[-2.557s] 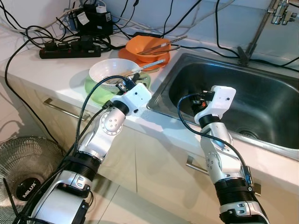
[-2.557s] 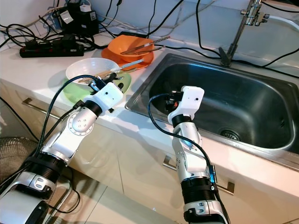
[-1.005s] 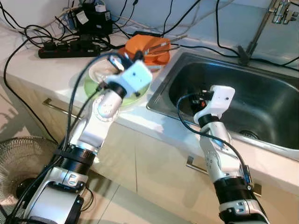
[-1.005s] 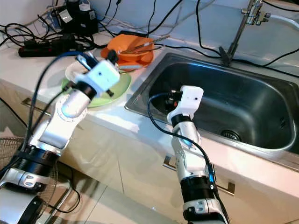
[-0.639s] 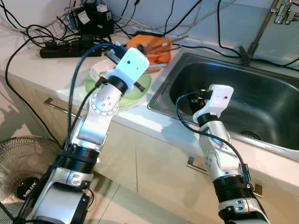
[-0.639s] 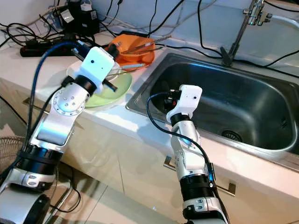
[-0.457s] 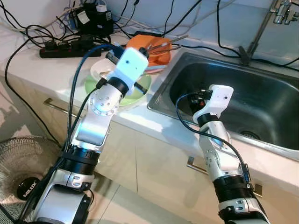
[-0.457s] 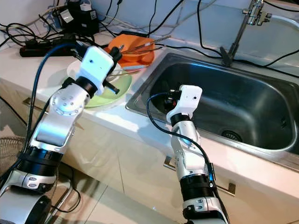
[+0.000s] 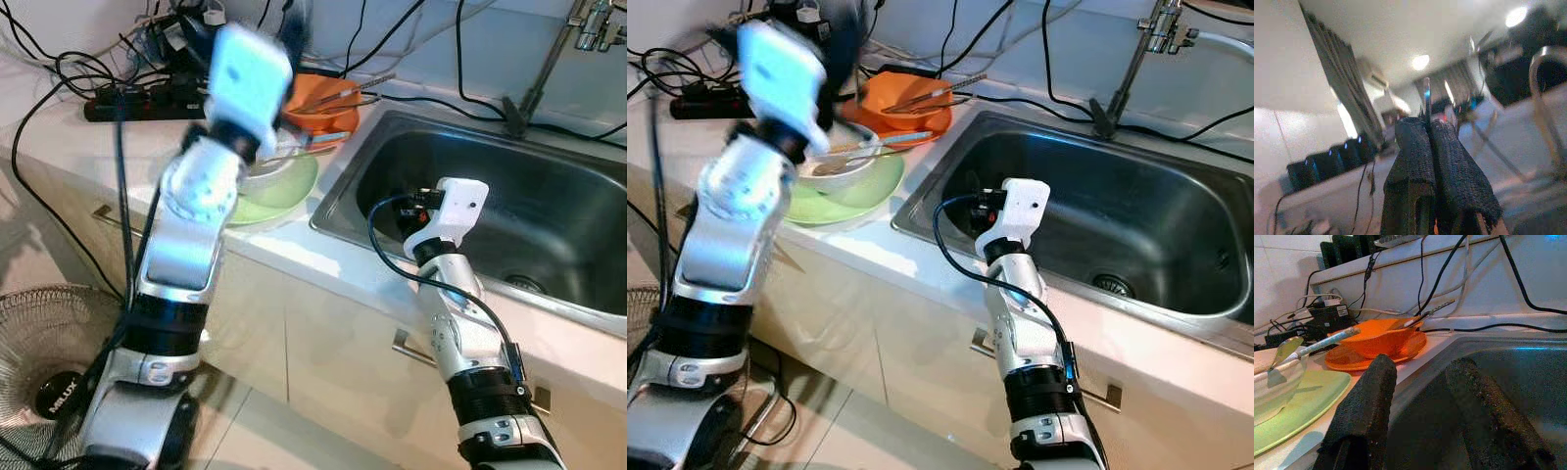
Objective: Kitchen organization
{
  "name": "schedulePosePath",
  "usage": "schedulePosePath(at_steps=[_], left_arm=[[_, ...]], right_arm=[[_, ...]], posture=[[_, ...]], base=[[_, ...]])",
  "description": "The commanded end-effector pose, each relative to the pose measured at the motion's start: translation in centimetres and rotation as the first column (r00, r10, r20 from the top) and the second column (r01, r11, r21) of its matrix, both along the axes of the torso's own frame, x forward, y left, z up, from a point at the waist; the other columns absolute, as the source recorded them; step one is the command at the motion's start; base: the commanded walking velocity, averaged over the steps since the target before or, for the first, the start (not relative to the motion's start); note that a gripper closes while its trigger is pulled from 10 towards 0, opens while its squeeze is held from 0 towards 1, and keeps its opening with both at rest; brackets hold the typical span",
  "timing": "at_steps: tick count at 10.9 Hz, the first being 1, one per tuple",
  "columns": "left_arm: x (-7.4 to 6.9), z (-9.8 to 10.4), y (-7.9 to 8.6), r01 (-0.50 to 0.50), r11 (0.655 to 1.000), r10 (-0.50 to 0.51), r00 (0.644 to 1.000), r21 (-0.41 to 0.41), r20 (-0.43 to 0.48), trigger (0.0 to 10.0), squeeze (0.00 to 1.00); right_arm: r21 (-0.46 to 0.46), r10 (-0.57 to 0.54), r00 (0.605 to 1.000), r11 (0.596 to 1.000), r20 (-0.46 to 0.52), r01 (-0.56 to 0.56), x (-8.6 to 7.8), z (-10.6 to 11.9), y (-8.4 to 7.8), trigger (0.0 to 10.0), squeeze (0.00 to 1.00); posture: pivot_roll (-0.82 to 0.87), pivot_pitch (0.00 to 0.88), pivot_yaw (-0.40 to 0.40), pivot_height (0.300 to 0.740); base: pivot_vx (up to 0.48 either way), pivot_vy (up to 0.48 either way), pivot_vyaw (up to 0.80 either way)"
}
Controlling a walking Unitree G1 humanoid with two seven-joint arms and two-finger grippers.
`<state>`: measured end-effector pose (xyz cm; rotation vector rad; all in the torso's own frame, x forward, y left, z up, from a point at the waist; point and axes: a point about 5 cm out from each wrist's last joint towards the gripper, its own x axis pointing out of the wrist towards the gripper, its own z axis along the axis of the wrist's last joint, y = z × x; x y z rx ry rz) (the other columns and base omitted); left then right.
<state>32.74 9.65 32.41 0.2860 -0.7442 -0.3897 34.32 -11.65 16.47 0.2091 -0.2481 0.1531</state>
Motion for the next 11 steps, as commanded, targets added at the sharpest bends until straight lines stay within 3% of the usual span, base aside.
schedulePosePath(at_steps=[1, 2, 4, 5, 7, 8, 9, 10, 11], left_arm=[[-0.4, 0.6, -0.6, 0.066, 0.997, -0.065, 0.998, -0.027, 0.013, 10.0, 0.0], [-0.2, 0.0, -1.3, 0.111, 0.993, -0.113, 0.993, -0.045, -0.037, 10.0, 0.0], [-0.3, -1.1, -2.7, 0.207, 0.973, -0.217, 0.97, -0.098, -0.108, 10.0, 0.0], [-0.1, -1.8, -3.2, 0.218, 0.97, -0.232, 0.964, -0.112, -0.134, 10.0, 0.0], [0.0, -2.4, -3.5, 0.228, 0.968, -0.243, 0.956, -0.107, -0.162, 10.0, 0.0], [0.1, -2.6, -3.5, 0.226, 0.969, -0.241, 0.956, -0.101, -0.166, 10.0, 0.0], [0.1, -2.8, -3.5, 0.228, 0.968, -0.243, 0.954, -0.1, -0.174, 10.0, 0.0], [0.1, -3.0, -3.6, 0.233, 0.967, -0.248, 0.952, -0.097, -0.182, 10.0, 0.0], [0.0, -3.6, -4.1, 0.26, 0.962, -0.271, 0.939, -0.081, -0.211, 10.0, 0.0]], right_arm=[[-0.011, 0.004, 0.999, 1.0, 0.033, -0.004, 0.2, 0.8, 0.0, 10.0, 0.0], [0.001, 0.019, 0.998, 1.0, 0.059, -0.019, 0.2, 1.5, 0.1, 10.0, 1.0], [-0.05, 0.067, 0.987, 0.997, 0.144, -0.06, 0.0, 3.5, -0.4, 10.0, 1.0], [-0.104, 0.129, 0.97, 0.989, 0.208, -0.109, -0.3, 5.2, -0.7, 10.0, 1.0], [-0.189, 0.239, 0.938, 0.963, 0.251, -0.194, -1.2, 6.4, -0.9, 10.0, 1.0], [-0.198, 0.277, 0.928, 0.952, 0.249, -0.231, -1.5, 6.4, -1.1, 10.0, 0.42], [-0.242, 0.354, 0.907, 0.923, 0.229, -0.299, -2.1, 6.2, -1.1, 10.0, 0.0], [-0.274, 0.388, 0.897, 0.905, 0.212, -0.326, -2.4, 5.9, -1.2, 10.0, 0.0], [-0.264, 0.366, 0.906, 0.914, 0.214, -0.307, -2.3, 6.0, -1.5, 10.0, 0.0]], posture=[[0.18, 0.004, -0.011, 0.74], [0.17, 0.003, -0.007, 0.74], [0.17, 0.005, -0.003, 0.74], [0.16, 0.009, 0.002, 0.74], [0.15, 0.008, 0.006, 0.74], [0.15, 0.006, 0.005, 0.74], [0.15, 0.001, 0.004, 0.74], [0.15, 0.0, 0.005, 0.74], [0.15, 0.0, 0.004, 0.74]], base=[[0.0, 0.0, 0.0], [0.0, 0.0, 0.0], [0.0, 0.0, 0.0], [0.0, 0.0, 0.0], [0.0, 0.0, 0.0], [0.0, 0.0, 0.0], [0.0, 0.0, 0.0], [0.0, 0.0, 0.0], [0.0, 0.0, 0.0]])
